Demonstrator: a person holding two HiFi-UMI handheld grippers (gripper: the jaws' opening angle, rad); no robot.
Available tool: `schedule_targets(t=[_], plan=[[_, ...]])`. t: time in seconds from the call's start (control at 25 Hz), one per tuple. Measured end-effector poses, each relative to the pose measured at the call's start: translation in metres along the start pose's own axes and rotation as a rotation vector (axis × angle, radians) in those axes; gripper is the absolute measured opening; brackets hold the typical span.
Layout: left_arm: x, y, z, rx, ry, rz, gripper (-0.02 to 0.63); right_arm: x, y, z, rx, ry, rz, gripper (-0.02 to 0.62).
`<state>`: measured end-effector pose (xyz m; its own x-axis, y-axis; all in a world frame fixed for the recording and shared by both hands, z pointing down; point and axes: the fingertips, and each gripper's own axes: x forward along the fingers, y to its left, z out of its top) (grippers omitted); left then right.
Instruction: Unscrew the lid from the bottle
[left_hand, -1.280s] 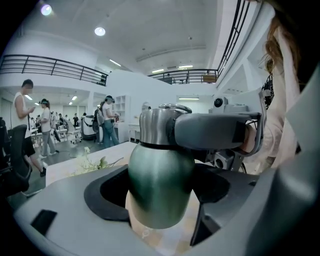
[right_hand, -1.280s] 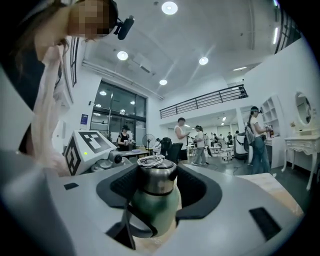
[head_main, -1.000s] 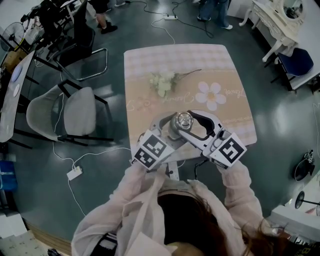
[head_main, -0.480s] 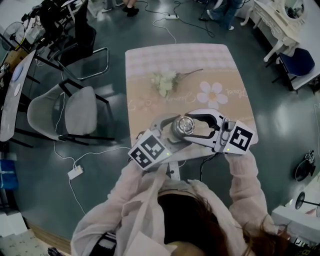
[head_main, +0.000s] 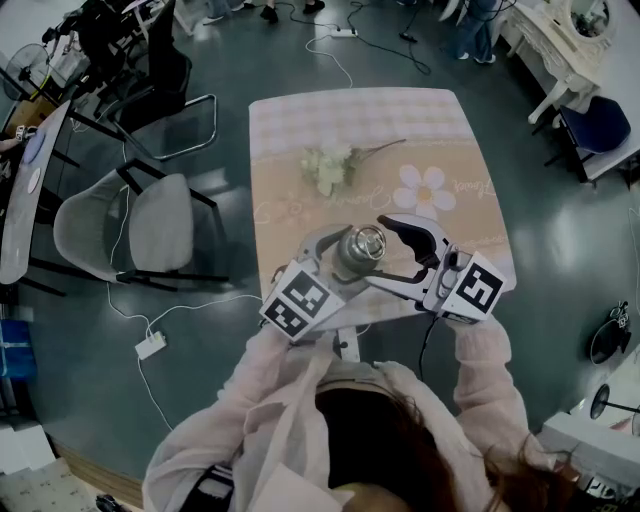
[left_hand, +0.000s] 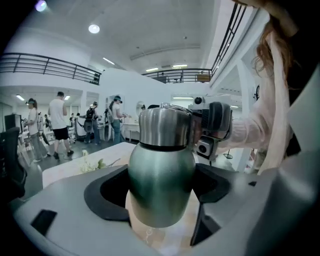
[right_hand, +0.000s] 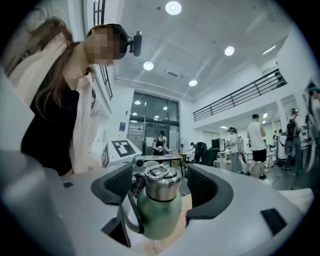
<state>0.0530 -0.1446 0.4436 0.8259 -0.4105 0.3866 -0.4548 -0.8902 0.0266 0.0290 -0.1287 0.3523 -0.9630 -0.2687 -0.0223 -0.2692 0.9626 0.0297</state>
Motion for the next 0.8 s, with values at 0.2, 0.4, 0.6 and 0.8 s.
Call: schedule_targets(t=[0.2,0.4,0.6,0.8], plan=[[0.003,0.014,0.002,-0.07,-0.053,0.094,0.379,-0.007,-0.016,-0.008,0.08,-0.013,-0.331,0.338],[0.012,0.017,0.0,-0.082,-0.049,0.12,0.38,-0.01,-0.024,-0.012,0.151,-0.021,-0.586,0.295],[0.015,0.017,-0.002,-0.091,-0.048,0.139,0.379,-0.004,-0.026,-0.022,0.134,0.084,-0.719,0.299],[0.016,0.015,-0.004,-0.098,-0.04,0.135,0.38,0.001,-0.026,-0.025,0.175,0.117,-0.752,0.299]])
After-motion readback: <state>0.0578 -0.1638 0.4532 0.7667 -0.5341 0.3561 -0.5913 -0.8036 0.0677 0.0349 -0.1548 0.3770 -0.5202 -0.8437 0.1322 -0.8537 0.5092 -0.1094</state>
